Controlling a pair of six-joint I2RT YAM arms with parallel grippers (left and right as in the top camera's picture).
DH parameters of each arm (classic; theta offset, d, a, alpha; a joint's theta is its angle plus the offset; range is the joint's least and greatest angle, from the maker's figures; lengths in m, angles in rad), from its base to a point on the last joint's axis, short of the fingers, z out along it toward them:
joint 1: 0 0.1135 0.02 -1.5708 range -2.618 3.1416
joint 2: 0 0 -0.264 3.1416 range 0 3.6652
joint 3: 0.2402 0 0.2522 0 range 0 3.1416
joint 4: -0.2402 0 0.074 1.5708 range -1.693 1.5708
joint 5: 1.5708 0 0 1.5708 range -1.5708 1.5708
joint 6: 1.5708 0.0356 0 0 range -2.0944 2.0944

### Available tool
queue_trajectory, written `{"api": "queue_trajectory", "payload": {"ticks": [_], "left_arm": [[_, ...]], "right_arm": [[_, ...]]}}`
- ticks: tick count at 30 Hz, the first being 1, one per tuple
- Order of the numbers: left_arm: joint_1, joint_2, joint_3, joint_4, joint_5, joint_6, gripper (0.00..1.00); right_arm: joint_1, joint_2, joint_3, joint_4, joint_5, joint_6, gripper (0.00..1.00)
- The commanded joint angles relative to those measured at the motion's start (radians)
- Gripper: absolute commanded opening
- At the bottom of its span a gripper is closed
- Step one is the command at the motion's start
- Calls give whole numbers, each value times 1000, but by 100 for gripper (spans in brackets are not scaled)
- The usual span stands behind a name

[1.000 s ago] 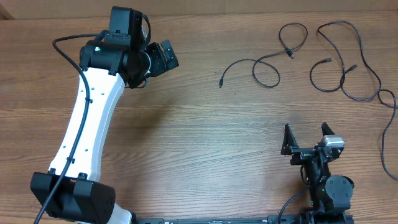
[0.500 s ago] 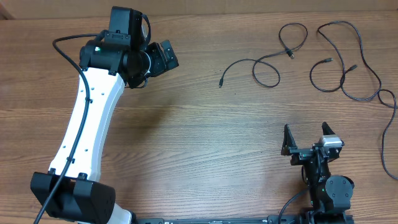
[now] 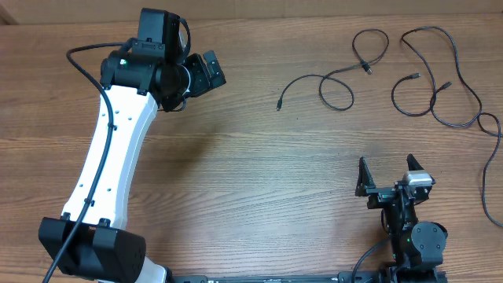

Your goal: Untangle cables

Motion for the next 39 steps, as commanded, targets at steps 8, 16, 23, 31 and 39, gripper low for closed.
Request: {"api": "queue_trajectory", "payload": {"ticks": [8,16,23,31,39], "left_arm": [[-6,13,-3,1,-13,16,99],[16,6,-3,57,-29,169,99],[72,-116,-3,15,-90,321,100],[78,-402,-15,-49,-248,358,100],[79,-778,-129,-130,-446,332,99]], "right_arm": [[-5,-10,-10,6,1,-5,100],[-5,-10,-10,6,1,-5,100],[-5,-10,-10,6,1,-5,100],[-5,-10,-10,6,1,-5,100],[-5,-10,-10,6,1,-5,100]]}}
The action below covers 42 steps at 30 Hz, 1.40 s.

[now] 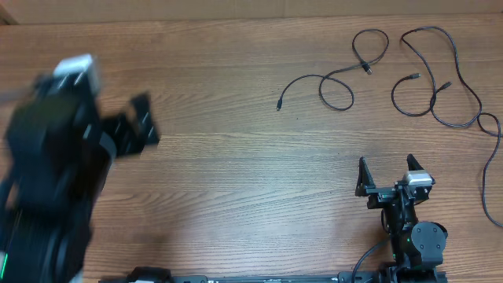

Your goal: Untangle cables

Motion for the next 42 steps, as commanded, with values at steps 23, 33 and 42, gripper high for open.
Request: {"api": "queue_trajectory", "payload": {"ticks": [23,33,42], "left_arm": [[136,-524,-46,-343,-63,-3,99],[137,-711,-45,-500,-63,-3,99],[137,-839,-47,-515,-63,-3,99]], "right_arm": [[-5,-10,-10,6,2,-4,100],[-5,-10,-10,6,2,-4,100],[-5,-10,-10,6,2,-4,100]]}}
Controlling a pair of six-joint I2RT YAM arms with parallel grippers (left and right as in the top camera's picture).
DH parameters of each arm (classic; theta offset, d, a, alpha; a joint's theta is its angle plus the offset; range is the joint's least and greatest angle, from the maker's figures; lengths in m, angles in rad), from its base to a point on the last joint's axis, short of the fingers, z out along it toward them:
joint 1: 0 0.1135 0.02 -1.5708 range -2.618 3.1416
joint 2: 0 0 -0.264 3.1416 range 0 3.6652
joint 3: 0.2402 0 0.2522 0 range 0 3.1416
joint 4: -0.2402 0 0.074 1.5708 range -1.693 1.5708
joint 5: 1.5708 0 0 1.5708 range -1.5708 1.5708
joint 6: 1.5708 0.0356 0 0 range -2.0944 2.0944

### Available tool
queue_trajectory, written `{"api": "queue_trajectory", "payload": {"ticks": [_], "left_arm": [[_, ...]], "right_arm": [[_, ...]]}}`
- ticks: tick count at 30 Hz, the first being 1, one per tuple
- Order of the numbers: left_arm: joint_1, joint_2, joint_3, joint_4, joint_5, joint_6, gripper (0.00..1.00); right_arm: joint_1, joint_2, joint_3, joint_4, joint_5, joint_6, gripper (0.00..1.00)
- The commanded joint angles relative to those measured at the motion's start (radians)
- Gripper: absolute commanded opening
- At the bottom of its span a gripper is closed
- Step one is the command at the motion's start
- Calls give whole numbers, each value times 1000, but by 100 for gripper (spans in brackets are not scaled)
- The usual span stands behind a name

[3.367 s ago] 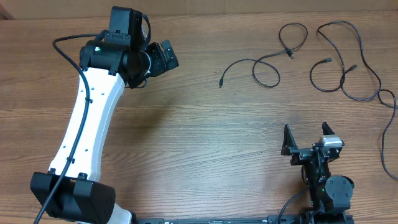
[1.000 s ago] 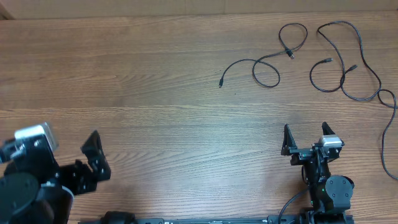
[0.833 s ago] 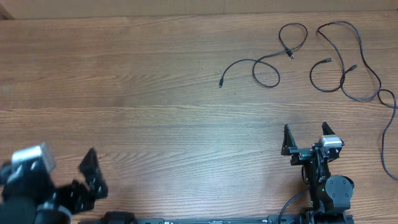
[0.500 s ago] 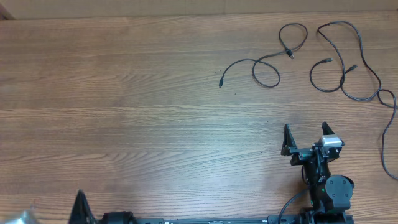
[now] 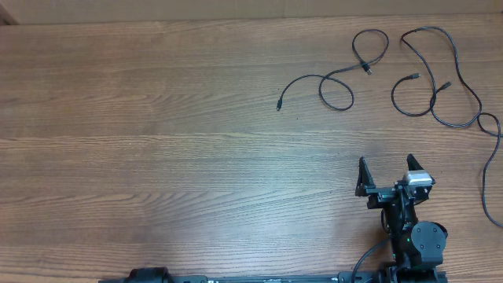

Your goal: Untangle cables

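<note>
Two thin black cables lie apart at the far right of the wooden table in the overhead view. The shorter cable (image 5: pixel 336 79) loops from a plug at the middle of the table up to a small loop at the back. The longer cable (image 5: pixel 444 79) snakes to its right and runs off the right edge. My right gripper (image 5: pixel 385 174) stands open near the front edge, well short of both cables, with nothing between its fingers. The left gripper is out of view.
The wooden table (image 5: pixel 157 141) fills the view. The right arm's base (image 5: pixel 416 240) sits at the front edge, with its own black lead trailing toward the bottom.
The left arm, which was blurred at the left edge of the table, has gone out of the overhead view. The right gripper and both cables have not moved.
At first the left arm reached over the far left of the table with its gripper near the back. Then it was a blur low at the left edge. Now it is out of view. The cables and right arm stayed where they were throughout.
</note>
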Motion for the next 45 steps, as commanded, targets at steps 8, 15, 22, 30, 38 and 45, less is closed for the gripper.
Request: {"api": "queue_trajectory", "payload": {"ticks": [8,15,22,30,38,45], "left_arm": [[7,-122,-3,-2,-10,-3,99],[7,-189,-3,-2,-10,-3,99],[12,-193,5,-2,-10,-3,100],[-3,-193,5,-2,-10,-3,100],[-3,-193,-76,133,-128,-103,99],[-3,-193,-395,450,-121,-132,100]], "right_arm": [[-5,-10,-10,6,1,-5,100],[-5,-10,-10,6,1,-5,100],[-5,-10,-10,6,1,-5,100],[-5,-10,-10,6,1,-5,100],[-5,-10,-10,6,1,-5,100],[-5,-10,-10,6,1,-5,100]]}}
